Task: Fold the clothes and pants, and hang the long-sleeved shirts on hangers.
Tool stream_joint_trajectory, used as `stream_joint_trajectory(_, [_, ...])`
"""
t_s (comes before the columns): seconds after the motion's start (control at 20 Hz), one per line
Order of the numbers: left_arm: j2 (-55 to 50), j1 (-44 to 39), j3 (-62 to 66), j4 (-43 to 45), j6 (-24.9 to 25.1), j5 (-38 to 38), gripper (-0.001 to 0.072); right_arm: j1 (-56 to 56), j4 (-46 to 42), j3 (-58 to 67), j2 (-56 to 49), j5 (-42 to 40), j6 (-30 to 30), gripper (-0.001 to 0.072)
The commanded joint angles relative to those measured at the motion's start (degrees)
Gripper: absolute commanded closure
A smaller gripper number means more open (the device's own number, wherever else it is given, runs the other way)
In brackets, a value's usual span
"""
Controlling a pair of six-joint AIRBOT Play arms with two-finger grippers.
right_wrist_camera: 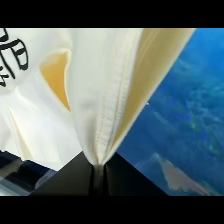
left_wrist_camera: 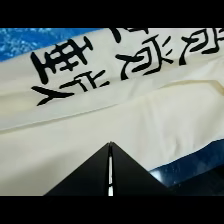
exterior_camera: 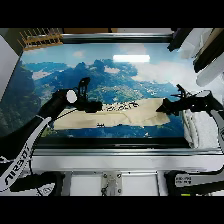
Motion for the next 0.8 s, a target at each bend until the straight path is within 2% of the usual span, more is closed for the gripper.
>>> stream_joint_trajectory(0.0, [-3.93, -2.67, 3.41, 0.02, -0.46, 1.84, 0.0702, -0.04, -11.43, 8.15, 4.07, 9.38, 7.74, 0.0700])
stream_joint_trajectory(0.15, [-11.80, -7.13, 11.17, 0.00, -0.46, 1.57, 0.0702, 3.34, -14.80, 17.73, 5.33, 17.22, 12.26, 0.0701])
stream_joint_trajectory(0.3, [-18.99, -11.45, 18.45, -1.25, -0.44, 1.27, 0.0702, 8.63, -17.11, 26.69, 5.31, 21.46, 15.80, 0.0700])
stream_joint_trajectory(0.55, [-29.64, -15.96, 27.96, -2.84, -0.46, -2.49, 0.0702, 17.18, -20.13, 36.94, 5.29, 24.02, 18.62, 0.0700])
stream_joint_trajectory(0.75, [-33.90, -16.59, 32.63, -2.99, -0.63, -5.75, 0.0702, 21.88, -20.15, 41.03, 5.27, 24.22, 19.28, 0.0700])
